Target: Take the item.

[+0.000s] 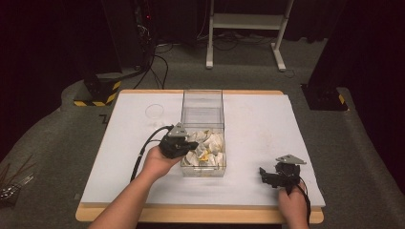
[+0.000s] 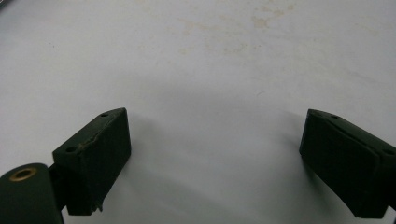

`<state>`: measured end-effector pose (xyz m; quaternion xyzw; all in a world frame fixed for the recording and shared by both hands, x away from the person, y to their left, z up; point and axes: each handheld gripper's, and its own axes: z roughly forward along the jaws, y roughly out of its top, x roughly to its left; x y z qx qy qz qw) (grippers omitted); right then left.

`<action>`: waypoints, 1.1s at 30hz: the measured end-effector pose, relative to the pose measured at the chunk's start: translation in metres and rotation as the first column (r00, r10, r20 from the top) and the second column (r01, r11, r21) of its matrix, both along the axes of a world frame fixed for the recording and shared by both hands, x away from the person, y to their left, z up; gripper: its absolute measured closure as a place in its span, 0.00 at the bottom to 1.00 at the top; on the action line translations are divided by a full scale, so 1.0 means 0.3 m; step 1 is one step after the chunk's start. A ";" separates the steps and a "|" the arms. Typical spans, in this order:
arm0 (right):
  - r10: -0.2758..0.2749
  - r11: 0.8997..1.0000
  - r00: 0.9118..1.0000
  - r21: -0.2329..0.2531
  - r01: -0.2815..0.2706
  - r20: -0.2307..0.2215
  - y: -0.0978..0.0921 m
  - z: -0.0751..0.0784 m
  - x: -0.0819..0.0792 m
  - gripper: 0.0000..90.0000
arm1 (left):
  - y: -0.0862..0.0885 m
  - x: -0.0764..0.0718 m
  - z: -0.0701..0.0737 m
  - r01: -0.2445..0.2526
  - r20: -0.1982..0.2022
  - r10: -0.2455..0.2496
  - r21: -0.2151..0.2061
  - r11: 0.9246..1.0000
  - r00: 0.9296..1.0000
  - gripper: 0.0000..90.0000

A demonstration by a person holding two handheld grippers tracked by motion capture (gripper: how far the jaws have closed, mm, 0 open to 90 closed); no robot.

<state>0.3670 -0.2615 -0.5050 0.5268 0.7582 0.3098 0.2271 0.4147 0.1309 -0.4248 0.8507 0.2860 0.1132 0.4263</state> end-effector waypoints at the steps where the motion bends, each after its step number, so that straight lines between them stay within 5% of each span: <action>1: 0.000 1.000 1.000 0.000 0.000 0.000 0.000 0.000 0.000 0.10 | 0.002 -0.002 0.001 -0.004 0.003 0.004 -0.008 1.000 1.000 1.00; 17: 0.000 1.000 1.000 0.000 0.000 0.000 0.000 0.000 0.000 0.10 | 0.042 -0.021 0.002 -0.025 0.038 0.029 -0.103 0.994 0.999 1.00; 33: 0.000 1.000 1.000 -0.002 0.000 -0.001 0.001 0.000 0.000 0.10 | 0.083 -0.040 0.002 -0.053 0.054 0.067 -0.218 0.975 0.996 1.00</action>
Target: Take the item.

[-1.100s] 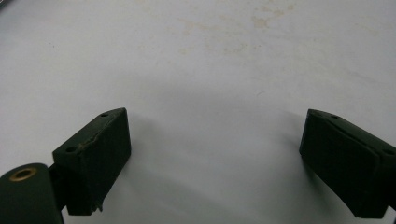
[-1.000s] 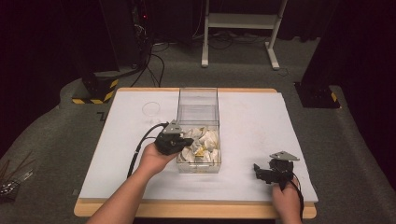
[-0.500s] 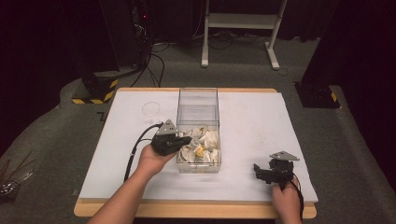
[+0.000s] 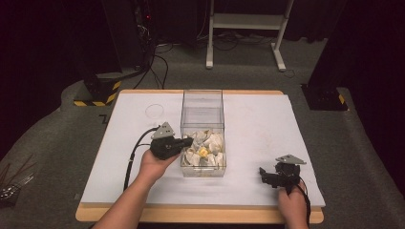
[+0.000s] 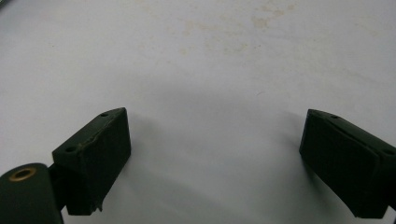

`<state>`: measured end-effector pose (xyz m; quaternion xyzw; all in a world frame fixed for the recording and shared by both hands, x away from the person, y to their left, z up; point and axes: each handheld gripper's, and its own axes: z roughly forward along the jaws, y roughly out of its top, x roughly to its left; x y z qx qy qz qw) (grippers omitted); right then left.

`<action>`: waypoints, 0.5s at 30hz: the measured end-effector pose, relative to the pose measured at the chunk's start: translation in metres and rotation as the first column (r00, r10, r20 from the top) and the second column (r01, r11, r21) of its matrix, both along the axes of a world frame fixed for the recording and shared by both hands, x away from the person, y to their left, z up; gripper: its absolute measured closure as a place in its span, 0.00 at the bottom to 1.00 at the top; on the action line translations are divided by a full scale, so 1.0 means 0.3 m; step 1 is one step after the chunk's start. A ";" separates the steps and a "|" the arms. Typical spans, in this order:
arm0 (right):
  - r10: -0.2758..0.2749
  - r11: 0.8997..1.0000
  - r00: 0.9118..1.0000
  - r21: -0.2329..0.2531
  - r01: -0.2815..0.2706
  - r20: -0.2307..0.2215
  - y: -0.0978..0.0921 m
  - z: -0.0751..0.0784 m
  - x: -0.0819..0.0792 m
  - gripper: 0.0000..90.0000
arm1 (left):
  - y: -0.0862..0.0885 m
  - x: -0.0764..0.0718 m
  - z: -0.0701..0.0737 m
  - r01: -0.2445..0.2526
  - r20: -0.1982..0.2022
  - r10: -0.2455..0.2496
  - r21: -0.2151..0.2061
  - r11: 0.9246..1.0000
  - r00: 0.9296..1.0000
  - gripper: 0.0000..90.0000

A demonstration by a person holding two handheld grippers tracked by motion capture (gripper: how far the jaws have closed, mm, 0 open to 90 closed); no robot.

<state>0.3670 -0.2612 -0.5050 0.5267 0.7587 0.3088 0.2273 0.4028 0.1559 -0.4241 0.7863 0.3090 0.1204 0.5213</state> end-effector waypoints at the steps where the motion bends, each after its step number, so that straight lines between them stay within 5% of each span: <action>1: 0.000 1.000 1.000 -0.001 0.000 -0.001 0.000 0.000 0.000 0.10 | 0.000 -0.004 0.002 0.002 0.003 -0.002 -0.018 1.000 1.000 1.00; 15: 0.000 1.000 1.000 -0.001 0.000 -0.001 0.001 0.000 -0.001 0.10 | 0.014 -0.010 0.016 -0.017 0.022 0.019 -0.088 0.996 1.000 1.00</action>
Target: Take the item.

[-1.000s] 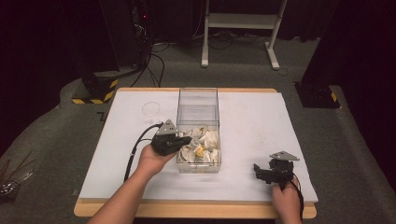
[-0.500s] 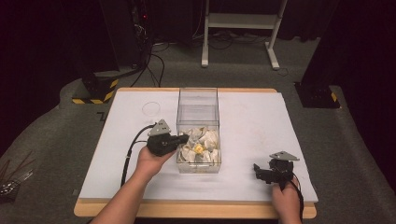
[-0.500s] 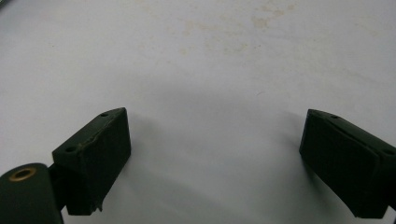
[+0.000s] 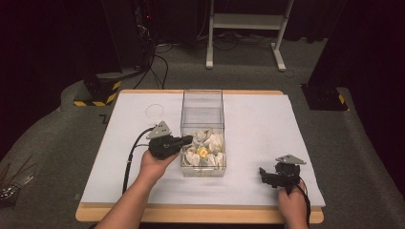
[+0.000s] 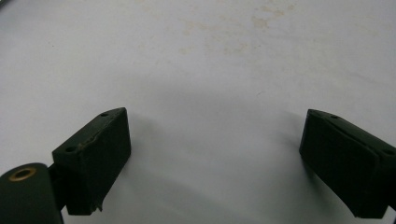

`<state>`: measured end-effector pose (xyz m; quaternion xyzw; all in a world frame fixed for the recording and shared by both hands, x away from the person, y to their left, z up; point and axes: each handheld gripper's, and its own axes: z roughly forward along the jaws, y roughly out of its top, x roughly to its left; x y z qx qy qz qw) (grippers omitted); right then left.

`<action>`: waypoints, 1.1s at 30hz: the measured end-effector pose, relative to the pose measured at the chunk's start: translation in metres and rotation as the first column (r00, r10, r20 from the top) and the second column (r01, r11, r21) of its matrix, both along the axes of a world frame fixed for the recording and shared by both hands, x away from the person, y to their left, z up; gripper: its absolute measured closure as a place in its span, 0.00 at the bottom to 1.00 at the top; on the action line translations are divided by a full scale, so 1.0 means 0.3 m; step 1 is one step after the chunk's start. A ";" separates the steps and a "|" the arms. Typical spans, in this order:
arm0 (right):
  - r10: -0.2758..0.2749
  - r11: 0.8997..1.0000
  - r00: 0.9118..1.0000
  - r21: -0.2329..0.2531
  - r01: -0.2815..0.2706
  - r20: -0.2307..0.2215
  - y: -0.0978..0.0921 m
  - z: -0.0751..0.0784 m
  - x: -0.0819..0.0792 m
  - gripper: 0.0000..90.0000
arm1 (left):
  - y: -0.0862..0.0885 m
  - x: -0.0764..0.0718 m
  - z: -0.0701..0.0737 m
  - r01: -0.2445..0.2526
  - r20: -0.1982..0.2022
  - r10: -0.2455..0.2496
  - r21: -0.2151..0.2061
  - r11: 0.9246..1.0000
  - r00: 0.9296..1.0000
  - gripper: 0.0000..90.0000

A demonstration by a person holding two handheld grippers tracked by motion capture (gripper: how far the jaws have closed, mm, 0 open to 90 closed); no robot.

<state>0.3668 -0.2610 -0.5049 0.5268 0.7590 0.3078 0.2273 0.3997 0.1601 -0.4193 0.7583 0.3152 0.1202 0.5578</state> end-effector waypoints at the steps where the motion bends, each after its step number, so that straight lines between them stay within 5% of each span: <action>1: 0.000 1.000 1.000 0.000 0.000 0.000 0.000 0.000 0.000 0.10 | 0.002 0.000 0.001 -0.001 -0.001 0.001 -0.006 1.000 1.000 1.00; 33: 0.000 1.000 1.000 -0.001 0.000 0.000 0.000 0.000 0.000 0.10 | 0.091 -0.008 0.067 -0.060 0.042 0.064 -0.098 0.993 0.997 1.00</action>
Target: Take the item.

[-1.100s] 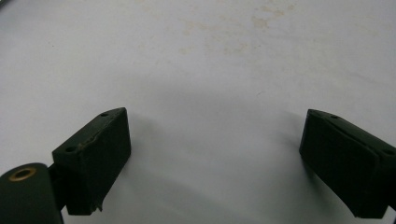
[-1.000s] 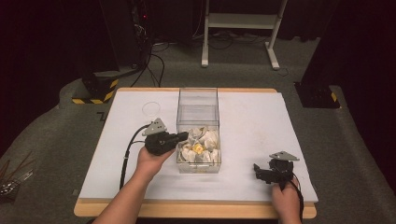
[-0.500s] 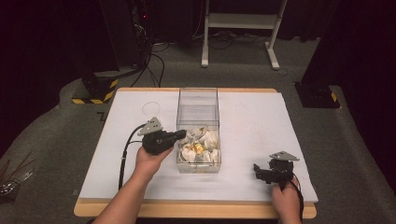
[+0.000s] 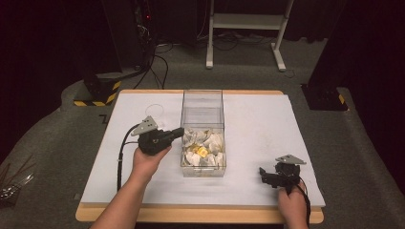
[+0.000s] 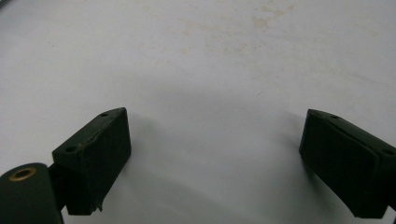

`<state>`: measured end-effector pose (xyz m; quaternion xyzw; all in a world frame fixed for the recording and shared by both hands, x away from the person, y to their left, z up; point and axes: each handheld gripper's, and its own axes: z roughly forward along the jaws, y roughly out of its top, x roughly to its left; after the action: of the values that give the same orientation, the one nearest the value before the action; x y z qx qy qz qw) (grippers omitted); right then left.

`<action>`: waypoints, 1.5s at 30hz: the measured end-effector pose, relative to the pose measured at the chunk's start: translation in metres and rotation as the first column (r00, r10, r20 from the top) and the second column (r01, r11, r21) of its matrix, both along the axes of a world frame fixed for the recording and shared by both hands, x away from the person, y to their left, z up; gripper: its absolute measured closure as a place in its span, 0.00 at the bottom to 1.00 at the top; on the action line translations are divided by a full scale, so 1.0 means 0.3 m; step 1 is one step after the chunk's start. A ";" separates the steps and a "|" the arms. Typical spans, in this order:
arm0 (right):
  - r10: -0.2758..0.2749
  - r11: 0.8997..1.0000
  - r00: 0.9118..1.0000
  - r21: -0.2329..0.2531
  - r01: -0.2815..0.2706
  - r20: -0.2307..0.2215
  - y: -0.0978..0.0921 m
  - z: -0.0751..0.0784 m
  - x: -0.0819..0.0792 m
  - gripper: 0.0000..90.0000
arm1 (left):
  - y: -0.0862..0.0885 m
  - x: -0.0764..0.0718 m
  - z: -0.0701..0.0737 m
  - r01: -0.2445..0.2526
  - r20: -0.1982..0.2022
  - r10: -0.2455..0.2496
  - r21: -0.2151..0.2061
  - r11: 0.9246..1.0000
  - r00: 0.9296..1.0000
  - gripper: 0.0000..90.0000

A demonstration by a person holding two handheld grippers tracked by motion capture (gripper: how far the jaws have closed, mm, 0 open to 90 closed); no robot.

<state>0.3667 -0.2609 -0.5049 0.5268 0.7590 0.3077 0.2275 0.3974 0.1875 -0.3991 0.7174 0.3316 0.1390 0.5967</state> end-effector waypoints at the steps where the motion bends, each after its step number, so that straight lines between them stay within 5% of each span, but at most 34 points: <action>1: 0.000 1.000 1.000 0.000 0.000 0.000 0.000 0.000 0.000 0.10 | 0.006 0.000 0.005 -0.003 0.005 0.003 -0.004 1.000 1.000 1.00; 23: 0.000 1.000 1.000 0.001 0.000 0.000 0.000 0.000 0.000 0.10 | 0.140 0.018 0.107 -0.082 0.051 0.084 -0.041 0.996 0.995 1.00; 45: 0.001 1.000 1.000 0.001 -0.001 0.000 -0.001 0.000 0.000 0.10 | 0.262 0.092 0.101 -0.204 0.046 0.205 -0.018 0.979 0.978 1.00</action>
<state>0.3669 -0.2611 -0.5049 0.5266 0.7592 0.3079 0.2271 0.4250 0.2660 -0.3688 0.6721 0.3903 0.2144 0.5915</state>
